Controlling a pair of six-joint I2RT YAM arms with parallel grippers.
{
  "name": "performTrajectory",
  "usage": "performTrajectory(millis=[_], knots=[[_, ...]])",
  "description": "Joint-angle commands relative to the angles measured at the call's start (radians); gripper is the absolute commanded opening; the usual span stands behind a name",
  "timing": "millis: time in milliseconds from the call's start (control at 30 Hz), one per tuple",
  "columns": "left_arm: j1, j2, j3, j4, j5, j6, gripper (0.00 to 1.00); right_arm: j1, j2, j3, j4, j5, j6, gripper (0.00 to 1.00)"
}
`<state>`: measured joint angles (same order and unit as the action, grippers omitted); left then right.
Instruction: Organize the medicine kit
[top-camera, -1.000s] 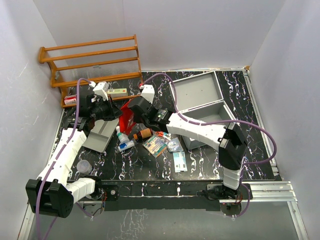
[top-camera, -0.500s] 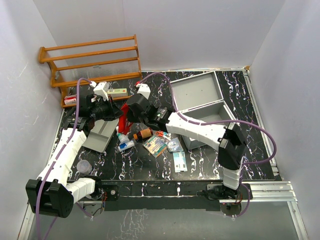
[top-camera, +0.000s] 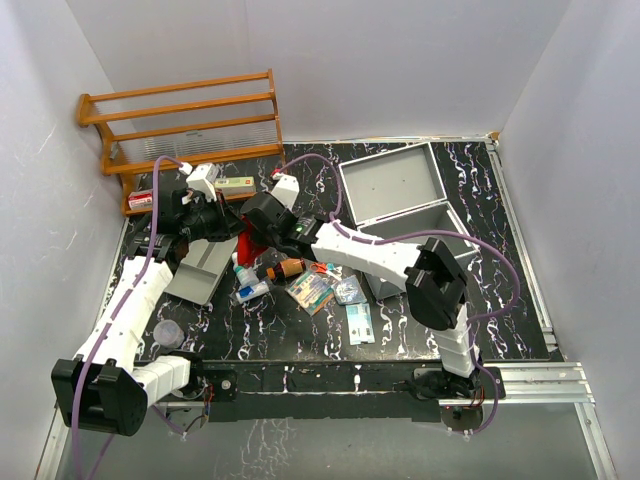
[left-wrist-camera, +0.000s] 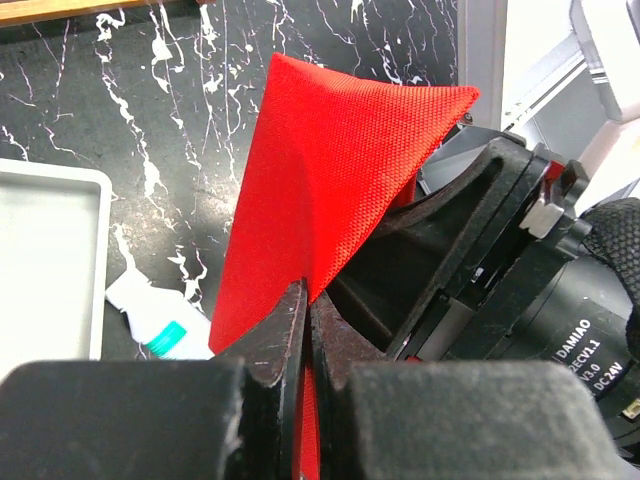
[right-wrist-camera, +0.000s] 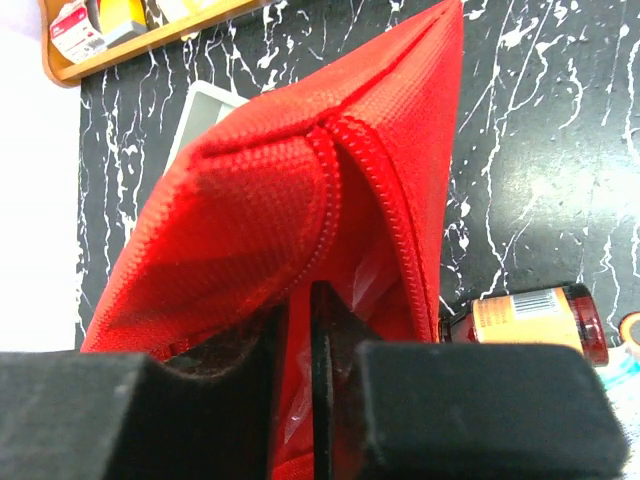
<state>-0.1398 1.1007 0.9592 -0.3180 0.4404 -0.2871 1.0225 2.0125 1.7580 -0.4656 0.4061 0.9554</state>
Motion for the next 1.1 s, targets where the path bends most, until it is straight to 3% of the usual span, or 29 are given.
performTrajectory(millis=[0,167,367,633,900,1067], knots=[[-0.005,-0.049,0.016,0.017,-0.041,0.012,0.00,-0.003,-0.049,0.018,-0.027,0.094,0.040,0.18],[-0.004,-0.047,0.018,0.006,-0.167,0.010,0.00,-0.002,-0.089,-0.018,-0.051,0.126,0.048,0.28],[-0.004,-0.034,0.027,-0.006,-0.208,0.003,0.00,-0.003,-0.083,0.010,-0.094,0.133,0.045,0.31],[-0.004,-0.024,0.036,-0.009,-0.155,0.008,0.00,-0.013,-0.152,-0.001,0.060,-0.097,-0.150,0.36],[-0.004,-0.019,0.057,-0.029,-0.143,-0.004,0.00,-0.042,-0.399,-0.258,0.117,-0.137,-0.198,0.41],[-0.005,-0.012,0.099,-0.088,-0.132,-0.009,0.00,-0.074,-0.570,-0.475,0.033,-0.084,-0.227,0.46]])
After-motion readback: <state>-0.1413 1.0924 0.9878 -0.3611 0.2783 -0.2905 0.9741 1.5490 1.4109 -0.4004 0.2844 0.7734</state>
